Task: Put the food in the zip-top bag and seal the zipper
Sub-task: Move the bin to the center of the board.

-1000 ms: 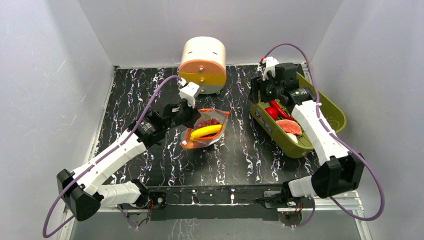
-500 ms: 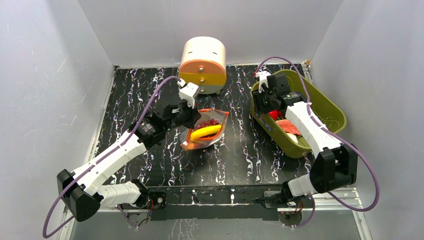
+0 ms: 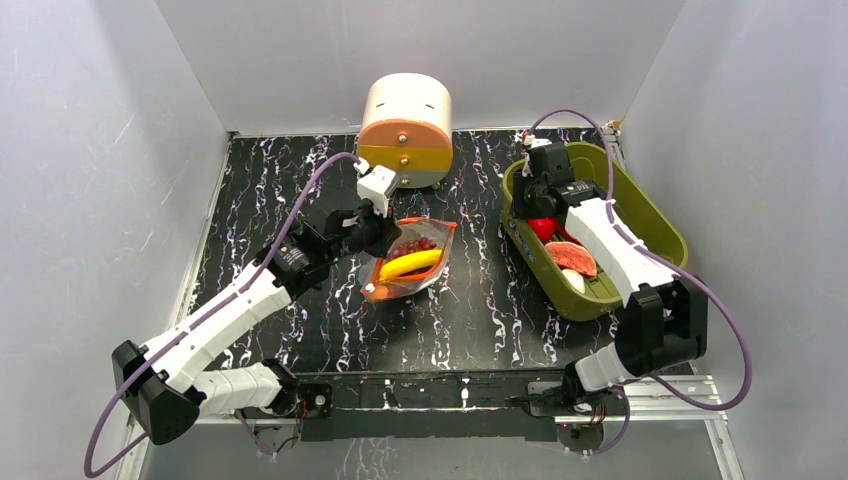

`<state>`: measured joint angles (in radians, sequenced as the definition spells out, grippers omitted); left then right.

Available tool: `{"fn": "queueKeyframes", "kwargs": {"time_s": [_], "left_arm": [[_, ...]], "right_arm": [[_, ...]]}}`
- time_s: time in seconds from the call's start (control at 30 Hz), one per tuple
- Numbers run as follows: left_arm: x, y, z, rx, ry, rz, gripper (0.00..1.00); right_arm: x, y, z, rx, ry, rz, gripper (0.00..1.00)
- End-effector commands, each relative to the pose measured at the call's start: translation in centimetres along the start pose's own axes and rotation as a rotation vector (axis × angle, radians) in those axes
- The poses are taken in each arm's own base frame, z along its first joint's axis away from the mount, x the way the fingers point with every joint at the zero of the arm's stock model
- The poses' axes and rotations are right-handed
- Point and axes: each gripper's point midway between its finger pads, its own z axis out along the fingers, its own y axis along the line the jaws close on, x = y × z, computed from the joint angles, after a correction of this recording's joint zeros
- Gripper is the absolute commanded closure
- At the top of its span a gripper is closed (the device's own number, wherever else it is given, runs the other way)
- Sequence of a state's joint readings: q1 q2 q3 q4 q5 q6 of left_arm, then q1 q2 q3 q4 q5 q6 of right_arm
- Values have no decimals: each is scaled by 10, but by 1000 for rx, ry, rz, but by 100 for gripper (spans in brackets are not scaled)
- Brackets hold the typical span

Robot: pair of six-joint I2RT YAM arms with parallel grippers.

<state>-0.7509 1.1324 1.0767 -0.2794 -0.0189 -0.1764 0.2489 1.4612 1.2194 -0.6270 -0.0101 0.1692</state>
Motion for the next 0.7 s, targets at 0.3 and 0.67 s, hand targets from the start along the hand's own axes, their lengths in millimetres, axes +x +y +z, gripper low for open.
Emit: {"fn": "queueKeyframes", "kwargs": {"time_s": [0.3,0.67], "left_arm": [[-34,0,-16,-17,-75,26,100],[-33,3,-16,-32,-53,34,100]], "right_arm": [[-38,-28,21,230,-101,288,80],[-64,-33,39,225,-104,358,71]]}}
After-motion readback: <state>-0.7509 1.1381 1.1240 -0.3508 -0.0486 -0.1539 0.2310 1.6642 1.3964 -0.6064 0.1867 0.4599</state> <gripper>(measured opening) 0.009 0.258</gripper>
